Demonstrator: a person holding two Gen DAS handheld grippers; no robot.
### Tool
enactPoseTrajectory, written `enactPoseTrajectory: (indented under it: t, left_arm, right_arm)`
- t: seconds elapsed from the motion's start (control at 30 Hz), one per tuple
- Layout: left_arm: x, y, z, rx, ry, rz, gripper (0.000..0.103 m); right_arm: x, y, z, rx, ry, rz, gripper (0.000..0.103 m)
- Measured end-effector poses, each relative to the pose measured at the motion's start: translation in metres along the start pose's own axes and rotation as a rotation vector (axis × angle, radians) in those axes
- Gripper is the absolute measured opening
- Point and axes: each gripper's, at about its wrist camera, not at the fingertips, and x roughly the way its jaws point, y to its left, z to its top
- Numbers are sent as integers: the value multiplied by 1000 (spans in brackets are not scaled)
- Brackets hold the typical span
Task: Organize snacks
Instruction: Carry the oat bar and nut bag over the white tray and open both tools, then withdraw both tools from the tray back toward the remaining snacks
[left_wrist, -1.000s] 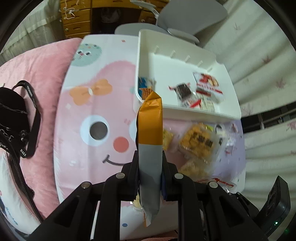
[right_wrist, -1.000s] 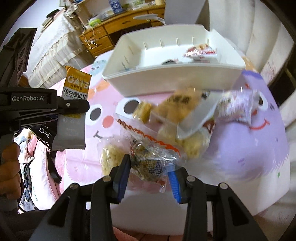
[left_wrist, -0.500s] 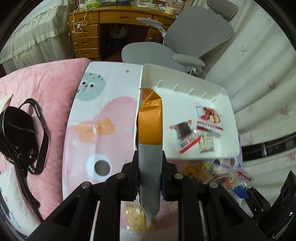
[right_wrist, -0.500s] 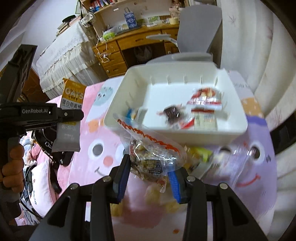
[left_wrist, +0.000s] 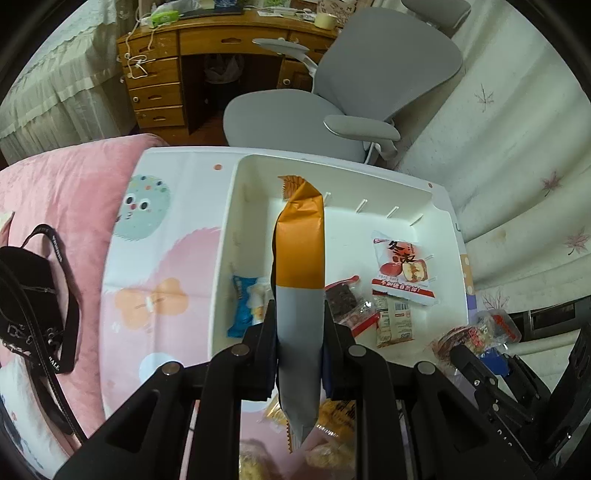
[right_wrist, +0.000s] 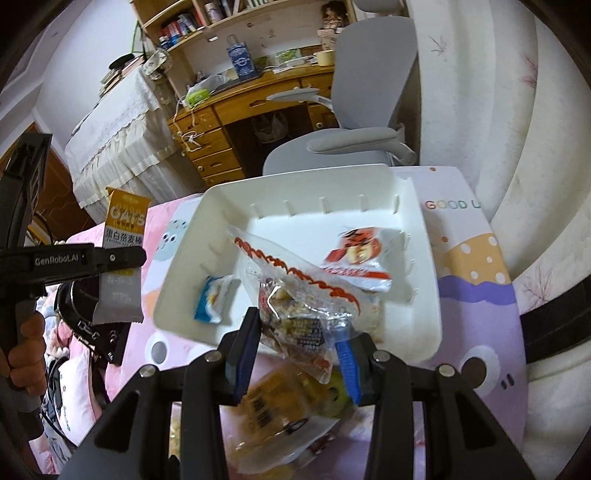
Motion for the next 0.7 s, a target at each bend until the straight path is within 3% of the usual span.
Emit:
enactPoseTrajectory:
  t: [0.27,0.3,0.37,0.43,0.57,0.7]
  left_arm:
    - [23,-17,-1,0,35,-10,18]
    - [24,-19,-1,-1,34,-8,22]
    - [24,-21,-1,5,28,-16,39]
    - [21,-23,-2,15,23,-18,40]
    - [13,-21,-8,0,33,-32,50]
    - [-1,-13,-20,-25,31,-43,52]
  right_arm:
    - [12,-25,3,25,45,2,39]
    - [13,-26,3,26,49,3,40]
    - [14,-30,2,38,54,6,41]
    - [15,-33,1,56,66,9,50]
    - [13,-39,-2,86,77,12,51]
    - [3,-38,-6,97,69,13,51]
